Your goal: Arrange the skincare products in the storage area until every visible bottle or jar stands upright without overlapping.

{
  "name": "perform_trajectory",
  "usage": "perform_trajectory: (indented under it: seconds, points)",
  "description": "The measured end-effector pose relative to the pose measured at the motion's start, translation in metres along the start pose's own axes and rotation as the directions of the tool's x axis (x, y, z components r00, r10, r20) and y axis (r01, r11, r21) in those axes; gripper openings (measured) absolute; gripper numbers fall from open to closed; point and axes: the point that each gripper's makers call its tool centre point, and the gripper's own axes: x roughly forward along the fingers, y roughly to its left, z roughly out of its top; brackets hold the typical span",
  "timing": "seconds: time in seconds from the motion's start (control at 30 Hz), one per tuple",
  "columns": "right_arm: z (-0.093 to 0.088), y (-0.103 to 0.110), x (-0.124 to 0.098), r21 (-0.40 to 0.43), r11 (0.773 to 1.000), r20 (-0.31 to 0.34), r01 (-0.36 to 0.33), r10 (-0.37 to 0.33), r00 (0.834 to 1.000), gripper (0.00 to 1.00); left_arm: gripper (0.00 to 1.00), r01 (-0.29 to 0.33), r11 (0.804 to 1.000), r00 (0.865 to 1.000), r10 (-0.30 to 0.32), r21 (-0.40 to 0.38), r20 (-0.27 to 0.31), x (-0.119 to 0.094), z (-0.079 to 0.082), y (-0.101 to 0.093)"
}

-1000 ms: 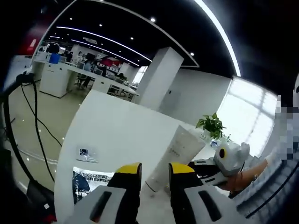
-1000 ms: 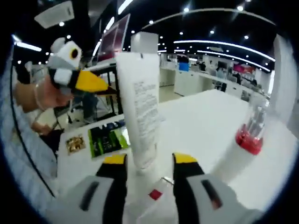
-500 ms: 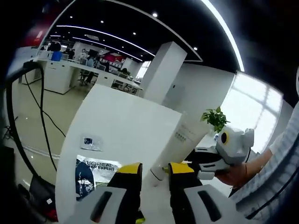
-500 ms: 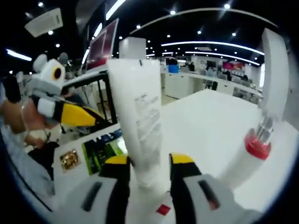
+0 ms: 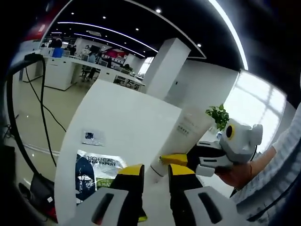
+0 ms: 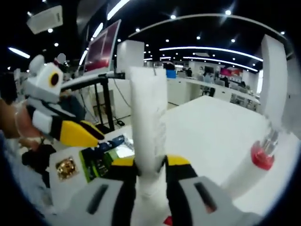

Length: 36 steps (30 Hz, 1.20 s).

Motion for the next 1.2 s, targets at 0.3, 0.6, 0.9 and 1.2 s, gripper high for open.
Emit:
perform_trajectory:
  seconds: [0.3,0.6,0.9,1.2]
  points:
    - [-0.003,0.005,-0.008,-0.030,0.969,-0.002,-0.246,0.246,0.969,0.21,0.22,0.047,0.989,0.998,-0.040,0.139,-0.050,0.007,-0.011,0.002]
    - [-0.006,0.017,-0.016,-0.129,0.901,-0.026,-0.414,0.414,0.910,0.21,0.45,0.182,0.924,0.980,-0.141,0.338,-0.142,0.034,-0.027,-0.010]
    - [-0.009,0.026,-0.022,-0.125,0.851,-0.051,-0.510,0.508,0.860,0.20,0.47,0.280,0.832,0.950,-0.168,0.479,-0.262,0.060,-0.055,-0.025]
    - [-0.011,0.036,-0.027,-0.120,0.839,-0.055,-0.531,0.528,0.847,0.20,0.30,0.260,0.854,0.958,-0.172,0.450,-0.228,0.074,-0.056,-0.042]
